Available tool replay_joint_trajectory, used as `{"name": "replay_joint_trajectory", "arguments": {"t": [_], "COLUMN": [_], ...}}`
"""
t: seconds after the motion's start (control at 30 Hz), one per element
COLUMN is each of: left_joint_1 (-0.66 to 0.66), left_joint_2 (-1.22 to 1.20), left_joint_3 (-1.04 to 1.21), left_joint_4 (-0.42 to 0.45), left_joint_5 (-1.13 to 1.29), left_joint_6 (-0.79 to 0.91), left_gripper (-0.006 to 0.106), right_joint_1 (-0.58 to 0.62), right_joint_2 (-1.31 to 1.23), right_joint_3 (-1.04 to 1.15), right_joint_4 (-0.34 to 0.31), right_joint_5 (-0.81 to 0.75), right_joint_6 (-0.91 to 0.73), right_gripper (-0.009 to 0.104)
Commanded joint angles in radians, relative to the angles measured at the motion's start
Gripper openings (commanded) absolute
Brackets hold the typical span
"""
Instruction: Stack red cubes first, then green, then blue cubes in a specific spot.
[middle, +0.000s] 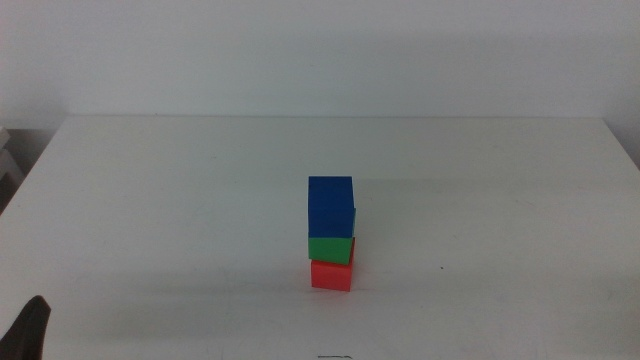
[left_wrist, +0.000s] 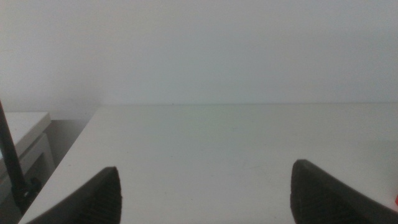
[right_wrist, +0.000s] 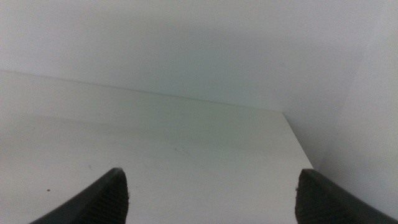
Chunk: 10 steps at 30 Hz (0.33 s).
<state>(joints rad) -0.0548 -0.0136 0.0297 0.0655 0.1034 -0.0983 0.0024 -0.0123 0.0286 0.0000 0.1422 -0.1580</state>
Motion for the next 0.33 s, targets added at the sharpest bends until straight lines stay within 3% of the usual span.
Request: {"name": "replay_joint_trajectory", "arguments": {"t": [0.0,0.3], "left_joint_1": [0.009,0.080], "left_joint_2": [-0.022,-0.020], "left_joint_3": [-0.003,-0.003], "left_joint_4": [-0.009,-0.007], "left_joint_5": [-0.084,-0.084], "left_joint_6": [-0.004,-0.004], "left_gripper": [0.093,0.093], "right_joint_1": [-0.007,-0.007], "right_joint_2": [-0.020,-0.020], "right_joint_3": [-0.018,-0.018], "right_joint_4": [-0.008,-0.008], "right_joint_5": [-0.077,-0.077], "right_joint_6": [-0.010,-0.010], "right_gripper": [0.085,0.085]}}
